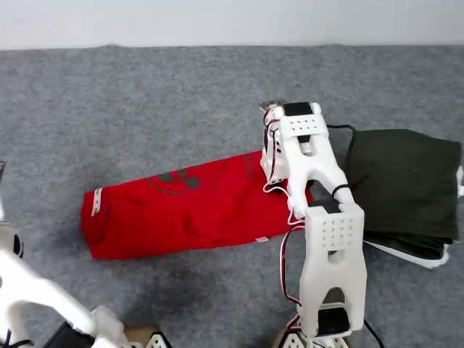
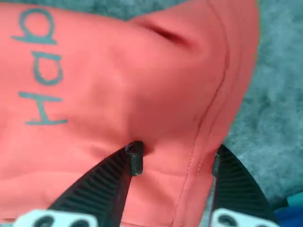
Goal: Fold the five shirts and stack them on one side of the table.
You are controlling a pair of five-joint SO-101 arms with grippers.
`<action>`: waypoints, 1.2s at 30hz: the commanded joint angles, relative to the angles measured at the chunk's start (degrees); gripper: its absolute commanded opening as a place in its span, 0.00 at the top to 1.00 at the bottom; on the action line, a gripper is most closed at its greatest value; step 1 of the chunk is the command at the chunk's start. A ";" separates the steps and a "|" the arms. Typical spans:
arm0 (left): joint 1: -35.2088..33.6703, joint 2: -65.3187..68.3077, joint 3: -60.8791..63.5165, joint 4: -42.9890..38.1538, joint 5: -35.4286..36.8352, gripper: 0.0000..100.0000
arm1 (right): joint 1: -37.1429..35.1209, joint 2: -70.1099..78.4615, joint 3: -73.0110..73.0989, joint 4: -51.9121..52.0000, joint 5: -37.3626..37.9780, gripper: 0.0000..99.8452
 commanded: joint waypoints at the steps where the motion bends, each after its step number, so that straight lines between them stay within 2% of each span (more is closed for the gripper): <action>1: 1.05 -1.58 -2.15 0.62 -0.35 0.99 | -1.19 1.19 -0.18 0.66 -1.14 0.75; 3: 1.05 -1.58 -2.15 0.44 -0.35 0.99 | -2.07 1.71 -0.18 2.51 -1.14 0.79; 7: 1.05 -1.58 -2.15 0.44 -0.35 0.99 | -2.42 1.36 -0.35 3.38 -1.23 1.00; 10: 1.05 -1.58 -2.15 0.35 -0.35 0.99 | -2.24 -0.04 -1.14 4.62 -0.97 0.99; 18: 1.05 -1.93 -2.33 0.18 -0.35 0.99 | -6.37 -11.30 -1.49 10.86 6.86 0.99; 29: 0.79 -2.02 -2.33 0.18 -0.26 0.99 | -25.98 -22.99 -1.41 10.95 8.18 0.99; 36: 0.97 -2.02 -2.15 0.18 -0.18 0.99 | -36.26 -22.90 -1.41 0.92 8.18 0.99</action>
